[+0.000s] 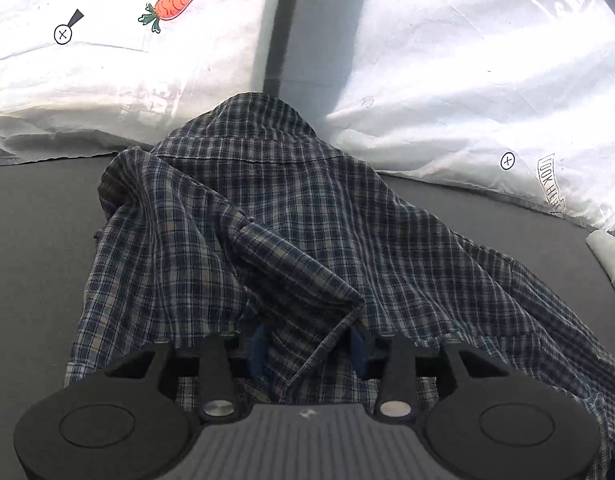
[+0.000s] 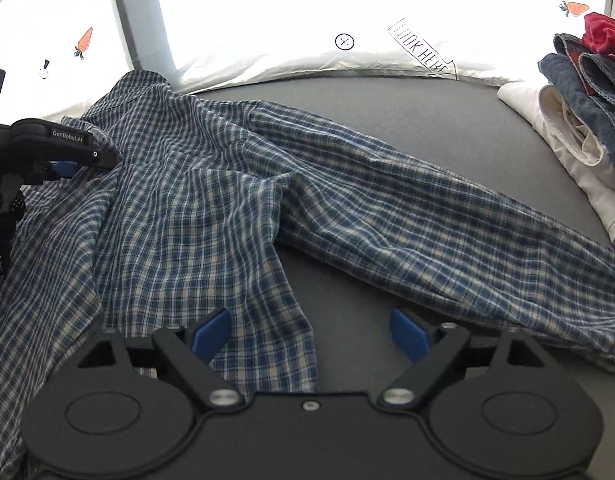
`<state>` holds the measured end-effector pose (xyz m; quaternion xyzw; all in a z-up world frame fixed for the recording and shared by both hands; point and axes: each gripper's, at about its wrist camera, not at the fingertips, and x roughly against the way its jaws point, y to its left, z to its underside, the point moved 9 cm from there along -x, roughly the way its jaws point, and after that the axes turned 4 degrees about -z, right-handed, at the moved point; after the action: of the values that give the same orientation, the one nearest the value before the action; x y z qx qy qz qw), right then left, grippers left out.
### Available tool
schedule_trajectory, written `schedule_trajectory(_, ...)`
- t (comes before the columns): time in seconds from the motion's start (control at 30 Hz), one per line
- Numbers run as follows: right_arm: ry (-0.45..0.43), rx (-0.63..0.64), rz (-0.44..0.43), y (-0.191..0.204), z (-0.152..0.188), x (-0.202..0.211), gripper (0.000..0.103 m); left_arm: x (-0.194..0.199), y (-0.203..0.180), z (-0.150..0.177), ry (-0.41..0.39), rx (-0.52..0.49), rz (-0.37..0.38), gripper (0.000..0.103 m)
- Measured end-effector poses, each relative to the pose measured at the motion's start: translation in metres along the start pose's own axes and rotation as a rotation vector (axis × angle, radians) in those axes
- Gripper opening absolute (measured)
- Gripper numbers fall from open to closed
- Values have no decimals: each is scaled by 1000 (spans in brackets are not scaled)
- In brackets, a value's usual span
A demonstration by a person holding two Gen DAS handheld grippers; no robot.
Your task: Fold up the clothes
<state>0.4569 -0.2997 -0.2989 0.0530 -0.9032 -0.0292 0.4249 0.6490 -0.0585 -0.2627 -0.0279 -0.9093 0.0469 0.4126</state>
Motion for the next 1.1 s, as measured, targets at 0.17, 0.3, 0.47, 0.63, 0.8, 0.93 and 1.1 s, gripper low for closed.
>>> schedule_trajectory(0.17, 6, 12, 13, 2, 1, -2, 97, 20, -5, -15, -9, -1, -32, 59)
schedule_trajectory(0.3, -5, -39, 48, -13, 7, 6, 100, 79, 1, -1, -59, 13, -76, 89)
schedule_trajectory(0.47, -64, -78, 104, -40, 13, 30, 102, 141, 0, 67, 7, -47, -109, 97)
schedule_trajectory(0.63, -90, -60, 223, -82, 27, 55, 102, 177, 11, 151, 138, -61, -179, 98)
schedule_trajectory(0.8, -92, -81, 292, -132, 37, 76, 102, 192, 12, 203, 228, -67, -238, 98)
schedule_trajectory(0.93, -99, -149, 335, -176, 40, 89, 102, 190, 17, 218, 256, 11, -286, 103)
schedule_trajectory(1.1, -85, -162, 418, -227, 45, 98, 102, 189, 20, 225, 211, 87, -286, 103)
